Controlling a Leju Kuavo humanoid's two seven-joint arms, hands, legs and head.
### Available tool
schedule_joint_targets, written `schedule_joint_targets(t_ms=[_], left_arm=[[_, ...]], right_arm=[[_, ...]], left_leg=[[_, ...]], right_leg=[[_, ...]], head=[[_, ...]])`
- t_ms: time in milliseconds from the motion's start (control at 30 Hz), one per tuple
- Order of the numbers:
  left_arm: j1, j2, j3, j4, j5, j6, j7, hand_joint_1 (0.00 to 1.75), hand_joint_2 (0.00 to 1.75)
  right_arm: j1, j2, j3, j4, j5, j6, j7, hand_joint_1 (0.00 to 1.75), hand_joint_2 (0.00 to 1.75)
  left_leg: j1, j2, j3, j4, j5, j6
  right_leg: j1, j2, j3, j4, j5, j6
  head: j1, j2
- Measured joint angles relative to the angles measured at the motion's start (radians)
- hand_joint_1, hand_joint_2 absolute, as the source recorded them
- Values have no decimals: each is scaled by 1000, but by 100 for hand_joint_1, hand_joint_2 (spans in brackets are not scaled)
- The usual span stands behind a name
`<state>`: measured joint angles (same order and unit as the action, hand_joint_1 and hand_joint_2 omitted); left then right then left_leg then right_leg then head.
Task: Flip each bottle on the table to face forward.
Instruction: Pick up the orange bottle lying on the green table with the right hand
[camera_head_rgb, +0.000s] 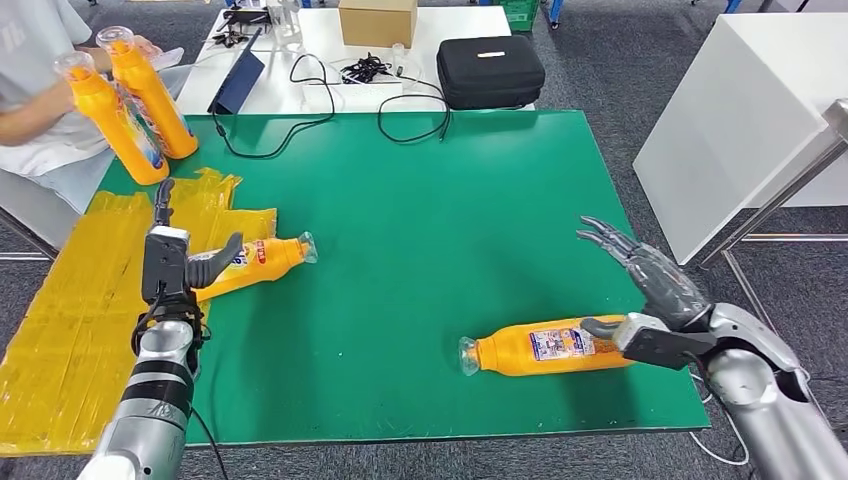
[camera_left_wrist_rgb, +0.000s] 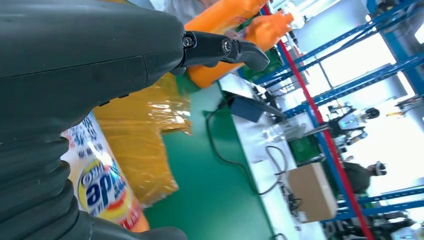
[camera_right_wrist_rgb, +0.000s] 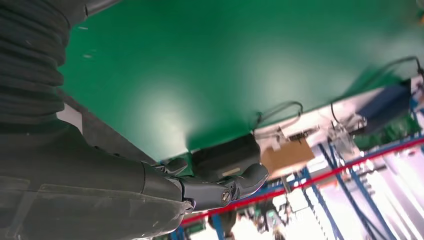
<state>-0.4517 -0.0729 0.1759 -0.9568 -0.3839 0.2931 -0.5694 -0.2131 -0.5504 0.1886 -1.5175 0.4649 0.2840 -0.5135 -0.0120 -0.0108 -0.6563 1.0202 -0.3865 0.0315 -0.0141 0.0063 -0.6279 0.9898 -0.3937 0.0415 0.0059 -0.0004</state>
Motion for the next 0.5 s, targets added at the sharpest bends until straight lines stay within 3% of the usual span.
schedule_joint_targets(t_ms=[100, 300, 500], left_arm=[[-14, 0, -13, 11, 26, 0, -7, 0, 175], [-27, 0, -30, 25, 50, 0, -9, 0, 175], [-28, 0, -32, 37, 72, -3, -9, 0, 175]], right_arm=[[23, -55, -22, 1, -34, 39, -27, 0, 175], [80, -101, -43, -10, -38, 50, -42, 0, 175], [218, -161, -85, -83, -31, 49, -48, 0, 175]], left_leg=[[0, 0, 0, 0, 0, 0], [1, 1, 0, 0, -1, 1], [1, 0, 0, 0, -1, 1]], right_leg=[[0, 0, 0, 0, 0, 0], [1, 0, -1, 0, 0, 0], [1, 0, -1, 0, -1, 0]], head=[[0, 0], [0, 0], [0, 0]])
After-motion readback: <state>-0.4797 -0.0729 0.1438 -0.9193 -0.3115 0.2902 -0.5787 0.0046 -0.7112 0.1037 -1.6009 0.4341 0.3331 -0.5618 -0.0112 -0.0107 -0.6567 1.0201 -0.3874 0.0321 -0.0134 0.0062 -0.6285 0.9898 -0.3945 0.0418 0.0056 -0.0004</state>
